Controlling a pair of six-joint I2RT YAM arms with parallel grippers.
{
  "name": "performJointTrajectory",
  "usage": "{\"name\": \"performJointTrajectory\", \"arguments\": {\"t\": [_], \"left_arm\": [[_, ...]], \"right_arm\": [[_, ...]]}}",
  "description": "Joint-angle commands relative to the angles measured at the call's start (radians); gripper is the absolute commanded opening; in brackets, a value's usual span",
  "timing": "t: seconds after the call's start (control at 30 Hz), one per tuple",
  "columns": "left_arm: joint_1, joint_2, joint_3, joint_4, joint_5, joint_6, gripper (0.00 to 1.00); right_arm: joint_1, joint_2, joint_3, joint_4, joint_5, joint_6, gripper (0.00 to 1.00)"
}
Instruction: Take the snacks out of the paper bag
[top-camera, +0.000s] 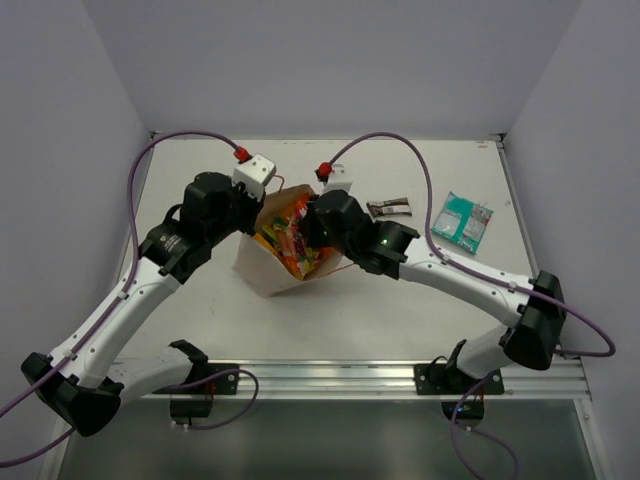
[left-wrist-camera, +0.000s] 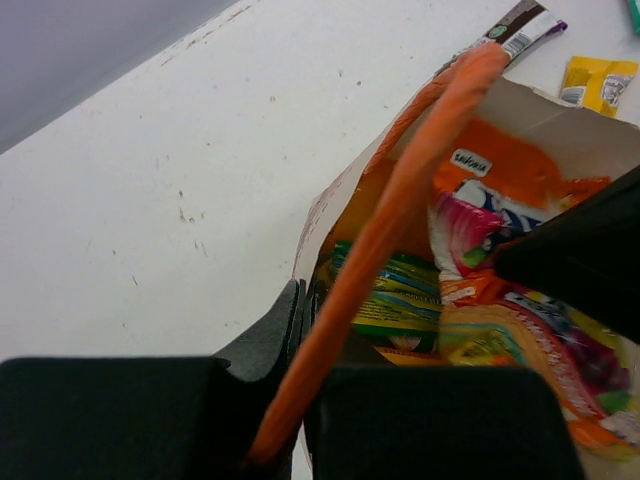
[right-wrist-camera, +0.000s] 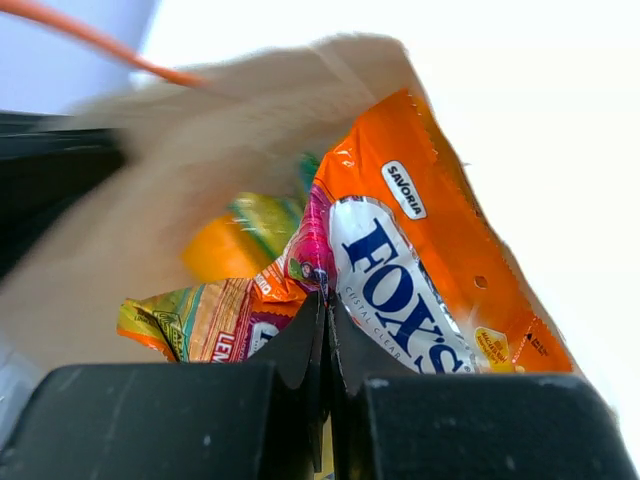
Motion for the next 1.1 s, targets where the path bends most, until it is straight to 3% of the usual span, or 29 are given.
{"name": "performJointTrajectory", "arguments": {"t": [0.0,0.33,0.4,0.53,0.67,1.03,1.07], "left_arm": [[-0.011,-0.038,0.075,0.106,-0.053,0.003,0.00],[-0.009,-0.031,0.075,0.113,-0.090,0.005,0.00],[-0.011,-0.030,0.074,0.112,-0.096,0.005,0.00],[-0.009,-0.037,0.066,0.109,-0.130,0.003,0.00],[-0.009,-0.047,0.049,0.113,-0.142,0.002,0.00],[-0.011,-0.088,0.045,0.092,-0.167,0.014,0.00],[-0.009,-0.093,0.043,0.089,-0.170,0.017,0.00]], "right_arm": [[-0.001,-0.159,0.020,0.145,-0.116,-0.152,0.00],[-0.023,-0.380,0.014,0.235,-0.075,-0.410,0.00],[-0.089,-0.412,0.016,0.226,-0.018,-0.441,0.00],[-0.334,-0.423,-0.009,0.137,-0.133,-0.395,0.00],[-0.506,-0.335,-0.058,0.119,-0.220,-0.438,0.00],[-0.529,0.101,-0.047,0.240,-0.515,-0.576,0.00],[-0.520,0.142,-0.038,0.234,-0.513,-0.582,0.16]]}}
